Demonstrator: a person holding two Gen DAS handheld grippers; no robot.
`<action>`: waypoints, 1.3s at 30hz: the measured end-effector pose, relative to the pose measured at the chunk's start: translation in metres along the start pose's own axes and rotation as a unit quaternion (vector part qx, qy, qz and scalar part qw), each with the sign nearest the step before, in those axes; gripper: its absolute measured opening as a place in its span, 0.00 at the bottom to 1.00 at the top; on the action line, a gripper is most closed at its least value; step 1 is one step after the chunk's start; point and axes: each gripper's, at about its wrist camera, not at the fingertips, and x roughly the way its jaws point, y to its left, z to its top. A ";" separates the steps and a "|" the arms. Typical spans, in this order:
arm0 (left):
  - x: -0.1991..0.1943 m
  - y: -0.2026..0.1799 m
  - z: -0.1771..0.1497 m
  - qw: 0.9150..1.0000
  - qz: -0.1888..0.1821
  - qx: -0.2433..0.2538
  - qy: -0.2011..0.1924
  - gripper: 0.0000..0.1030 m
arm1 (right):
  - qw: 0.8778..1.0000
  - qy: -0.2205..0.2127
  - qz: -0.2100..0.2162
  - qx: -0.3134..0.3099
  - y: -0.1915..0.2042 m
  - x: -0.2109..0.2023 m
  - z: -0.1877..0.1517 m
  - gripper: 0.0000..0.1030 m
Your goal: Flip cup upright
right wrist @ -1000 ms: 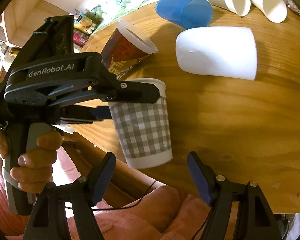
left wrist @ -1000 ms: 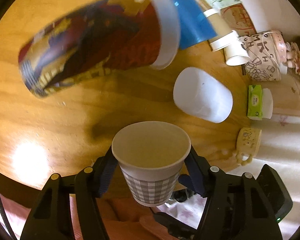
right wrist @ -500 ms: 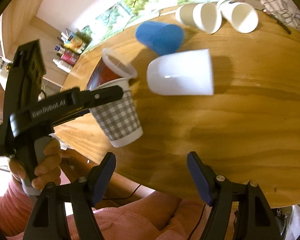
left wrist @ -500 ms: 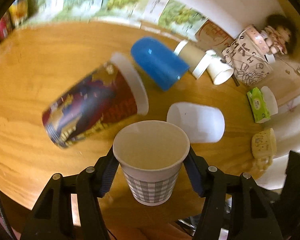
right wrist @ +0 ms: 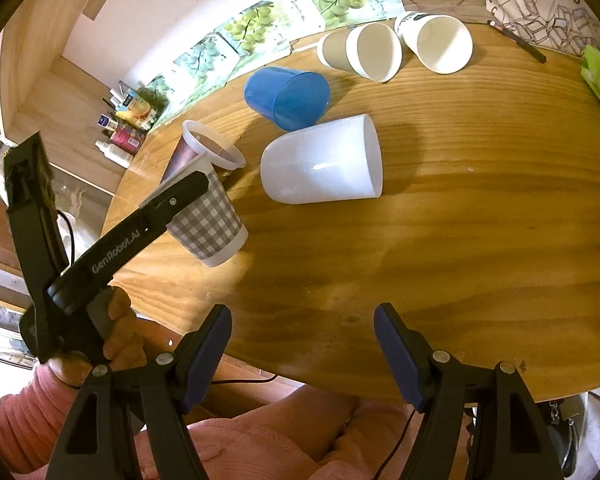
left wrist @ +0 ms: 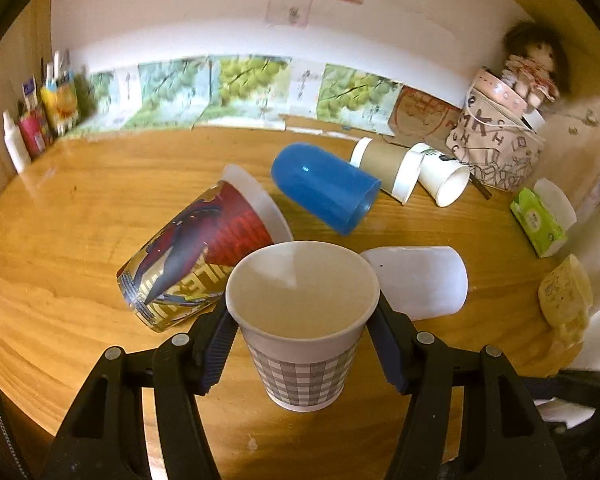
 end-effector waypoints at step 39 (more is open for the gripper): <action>-0.041 0.010 -0.045 0.986 -0.065 0.147 0.052 0.80 | 0.991 -0.086 -0.084 0.053 0.036 -0.010 -0.047 0.84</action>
